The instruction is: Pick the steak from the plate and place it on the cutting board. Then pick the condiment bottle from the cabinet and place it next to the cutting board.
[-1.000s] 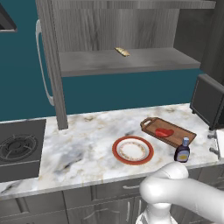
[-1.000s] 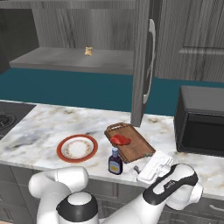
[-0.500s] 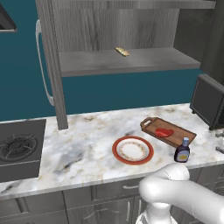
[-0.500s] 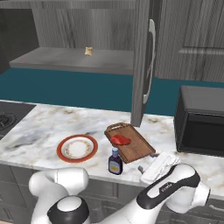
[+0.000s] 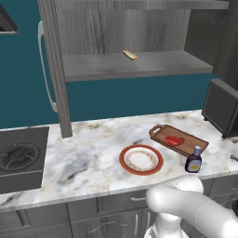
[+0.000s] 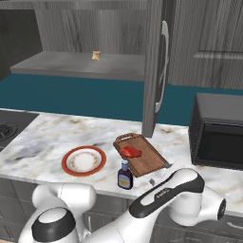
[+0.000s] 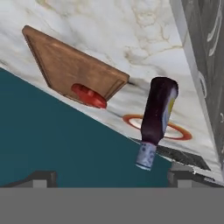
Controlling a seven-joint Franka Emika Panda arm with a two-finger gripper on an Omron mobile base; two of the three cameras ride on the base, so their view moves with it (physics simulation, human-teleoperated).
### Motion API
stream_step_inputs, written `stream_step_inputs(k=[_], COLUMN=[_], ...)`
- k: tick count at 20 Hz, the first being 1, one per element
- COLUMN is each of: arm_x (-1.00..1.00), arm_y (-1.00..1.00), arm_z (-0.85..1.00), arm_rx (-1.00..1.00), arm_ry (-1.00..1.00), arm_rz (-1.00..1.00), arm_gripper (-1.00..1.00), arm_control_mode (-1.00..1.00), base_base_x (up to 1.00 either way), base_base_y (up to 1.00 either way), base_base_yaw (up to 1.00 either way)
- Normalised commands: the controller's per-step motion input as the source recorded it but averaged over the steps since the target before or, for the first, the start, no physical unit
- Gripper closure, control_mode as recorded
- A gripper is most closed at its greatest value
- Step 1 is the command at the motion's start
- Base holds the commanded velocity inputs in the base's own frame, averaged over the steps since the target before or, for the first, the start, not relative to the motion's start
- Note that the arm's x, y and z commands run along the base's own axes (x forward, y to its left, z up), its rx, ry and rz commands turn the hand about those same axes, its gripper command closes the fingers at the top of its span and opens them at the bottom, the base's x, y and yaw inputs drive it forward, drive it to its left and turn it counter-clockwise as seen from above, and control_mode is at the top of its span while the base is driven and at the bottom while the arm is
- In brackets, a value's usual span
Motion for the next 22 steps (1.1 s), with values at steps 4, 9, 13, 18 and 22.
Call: stream_step_inputs(k=[4, 9, 13, 18, 22], arm_x=[-0.33, -0.47, -0.64, -0.68, -0.49], arm_y=[0.09, 0.04, 0.02, 0.1, 0.29], arm_z=[0.0, 0.0, 0.0, 0.12, 0.23], arm_rx=[-0.22, -0.2, -0.21, -0.25, -0.38], arm_ry=[-0.17, -0.25, -0.3, -0.33, -0.29], arm_rz=[-0.1, -0.07, -0.06, -0.05, -0.07], arm_gripper=[-1.0, -1.0, -1.0, -1.0, -1.0], arm_control_mode=[-1.0, -1.0, -1.0, -1.0, -1.0], base_base_x=[0.0, 0.0, 0.0, 0.0, 0.0], base_base_y=[0.0, 0.0, 0.0, 0.0, 0.0], base_base_yaw=[0.0, 0.0, 0.0, 0.0, 0.0])
